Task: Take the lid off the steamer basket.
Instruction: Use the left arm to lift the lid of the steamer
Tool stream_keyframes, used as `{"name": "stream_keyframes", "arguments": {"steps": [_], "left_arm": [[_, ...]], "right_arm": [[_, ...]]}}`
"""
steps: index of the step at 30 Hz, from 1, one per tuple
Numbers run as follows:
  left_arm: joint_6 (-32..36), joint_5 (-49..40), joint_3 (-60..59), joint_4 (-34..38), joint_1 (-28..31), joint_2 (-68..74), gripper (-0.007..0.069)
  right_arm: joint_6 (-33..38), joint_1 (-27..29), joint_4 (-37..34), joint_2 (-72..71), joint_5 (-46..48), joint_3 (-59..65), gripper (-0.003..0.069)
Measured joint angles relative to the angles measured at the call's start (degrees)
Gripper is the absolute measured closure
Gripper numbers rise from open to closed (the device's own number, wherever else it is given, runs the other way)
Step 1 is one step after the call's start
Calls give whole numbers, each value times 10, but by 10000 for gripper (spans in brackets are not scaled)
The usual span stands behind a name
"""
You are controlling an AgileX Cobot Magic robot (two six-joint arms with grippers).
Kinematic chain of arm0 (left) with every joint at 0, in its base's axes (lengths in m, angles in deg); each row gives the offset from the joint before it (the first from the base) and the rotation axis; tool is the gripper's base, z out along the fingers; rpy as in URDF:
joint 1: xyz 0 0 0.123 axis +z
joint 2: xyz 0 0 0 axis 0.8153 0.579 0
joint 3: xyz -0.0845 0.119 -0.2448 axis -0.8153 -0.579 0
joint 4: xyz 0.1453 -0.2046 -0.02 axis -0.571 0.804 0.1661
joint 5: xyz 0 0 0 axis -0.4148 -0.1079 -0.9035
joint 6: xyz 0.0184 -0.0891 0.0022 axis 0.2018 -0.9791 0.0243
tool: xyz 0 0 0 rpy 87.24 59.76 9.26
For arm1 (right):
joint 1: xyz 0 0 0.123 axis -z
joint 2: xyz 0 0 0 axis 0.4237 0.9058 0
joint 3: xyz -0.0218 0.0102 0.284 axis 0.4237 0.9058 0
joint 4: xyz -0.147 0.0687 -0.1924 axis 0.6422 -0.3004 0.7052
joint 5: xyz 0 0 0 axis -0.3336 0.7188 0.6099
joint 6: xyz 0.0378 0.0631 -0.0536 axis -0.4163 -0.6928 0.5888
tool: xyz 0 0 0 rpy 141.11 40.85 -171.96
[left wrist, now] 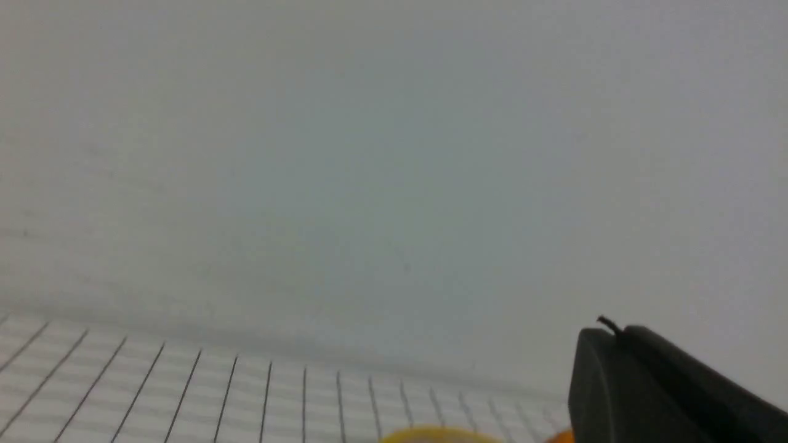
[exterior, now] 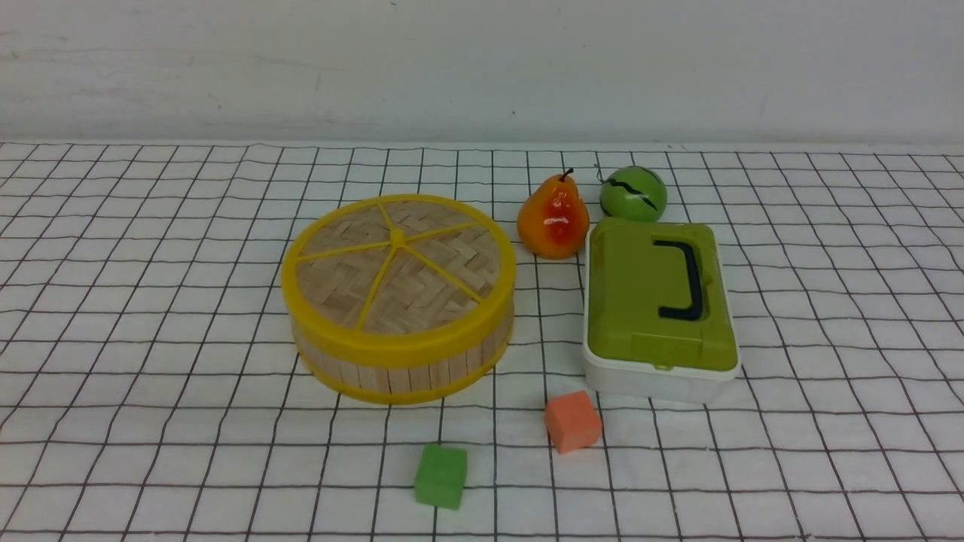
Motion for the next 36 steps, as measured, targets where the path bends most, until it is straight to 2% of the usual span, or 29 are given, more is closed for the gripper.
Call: {"name": "stream_keyframes", "arguments": {"steps": [2,3,5,7,8,9,10,11,13,14,15,18,21,25,29,33,34,35,36], "left_arm": [[8,-102,50,0,0,68,637],[9,-112,50,0,0,75,637],[36,-224,106,22,0,169,637],[70,-280,141,67,0,232,637],[74,-280,144,73,0,238,637],[118,-301,167,139,0,282,637],[118,-301,167,139,0,287,637],[208,-313,186,259,0,335,637],[291,-328,203,352,0,378,637],[291,-331,206,352,0,378,637],[350,-363,228,415,0,423,637],[378,-401,271,445,-2,481,637],[356,-449,354,425,-3,567,637],[303,-458,434,381,-4,628,637],[221,-458,550,258,-50,705,637],[140,-461,652,90,-125,784,620],[140,-461,656,90,-125,788,620],[109,-461,695,18,-152,824,580],[98,-461,714,-11,-163,845,552]], "right_arm": [[0,0,0,0,0,0,419],[0,0,0,0,0,0,419],[0,0,0,0,0,0,419],[0,0,0,0,0,0,419],[0,0,0,0,0,0,419],[0,0,0,0,0,0,419],[0,0,0,0,0,0,419],[0,0,0,0,0,0,419],[0,0,0,0,0,0,419],[0,0,0,0,0,0,419],[0,0,0,0,0,0,419],[0,0,0,0,0,0,419],[0,0,0,0,0,0,419],[0,0,0,0,0,0,419],[0,0,0,0,0,0,419],[0,0,0,0,0,0,419],[0,0,0,0,0,0,419],[0,0,0,0,0,0,419],[0,0,0,0,0,0,419]]}}
